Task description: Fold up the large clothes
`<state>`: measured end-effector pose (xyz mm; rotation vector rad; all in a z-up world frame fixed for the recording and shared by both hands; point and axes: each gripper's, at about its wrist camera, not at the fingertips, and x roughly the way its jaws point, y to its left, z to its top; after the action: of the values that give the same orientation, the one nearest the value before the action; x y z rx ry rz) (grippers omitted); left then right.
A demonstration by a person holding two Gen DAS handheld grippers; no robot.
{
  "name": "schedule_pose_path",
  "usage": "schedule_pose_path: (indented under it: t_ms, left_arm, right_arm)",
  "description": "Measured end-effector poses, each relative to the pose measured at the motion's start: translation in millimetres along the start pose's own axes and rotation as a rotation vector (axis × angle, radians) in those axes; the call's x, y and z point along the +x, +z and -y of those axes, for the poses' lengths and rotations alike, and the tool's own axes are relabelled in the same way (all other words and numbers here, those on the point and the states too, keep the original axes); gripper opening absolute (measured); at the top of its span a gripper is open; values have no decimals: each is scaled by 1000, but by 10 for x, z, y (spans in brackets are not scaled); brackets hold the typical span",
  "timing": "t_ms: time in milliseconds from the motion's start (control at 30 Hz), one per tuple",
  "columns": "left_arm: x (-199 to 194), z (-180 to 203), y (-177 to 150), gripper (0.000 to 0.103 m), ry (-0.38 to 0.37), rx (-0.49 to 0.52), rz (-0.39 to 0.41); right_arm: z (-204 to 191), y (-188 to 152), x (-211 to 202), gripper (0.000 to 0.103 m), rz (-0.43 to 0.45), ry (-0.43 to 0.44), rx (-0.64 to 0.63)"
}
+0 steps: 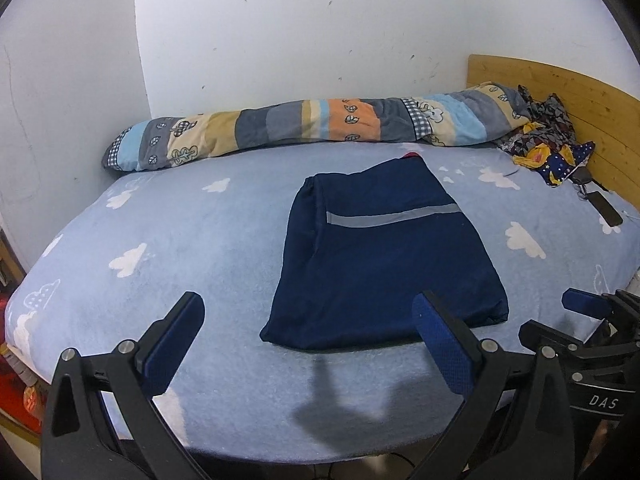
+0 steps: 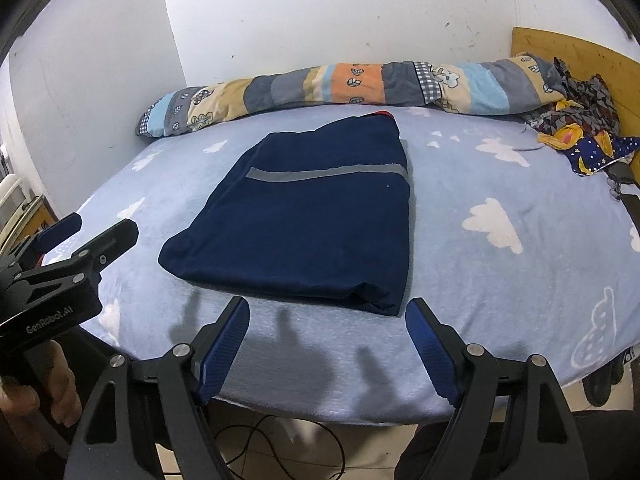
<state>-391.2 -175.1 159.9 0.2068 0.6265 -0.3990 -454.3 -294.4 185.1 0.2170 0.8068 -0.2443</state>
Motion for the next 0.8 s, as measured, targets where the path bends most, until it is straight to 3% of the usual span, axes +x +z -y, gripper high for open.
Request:
schedule_pose_path:
  t_ms: [500,700,800]
  left_arm:
    - [-58,-80,49,103,-25,-22,-9]
    - [-111,-166,121,103,34,-20,-3]
    - [-82,-148,162,103,95,15,-54]
  right_arm:
    - [13,6,8,83,-2,-5,2]
    - [46,-4,7,83,-2,-13,13]
    - [44,-5,8,83,-3,-15,10]
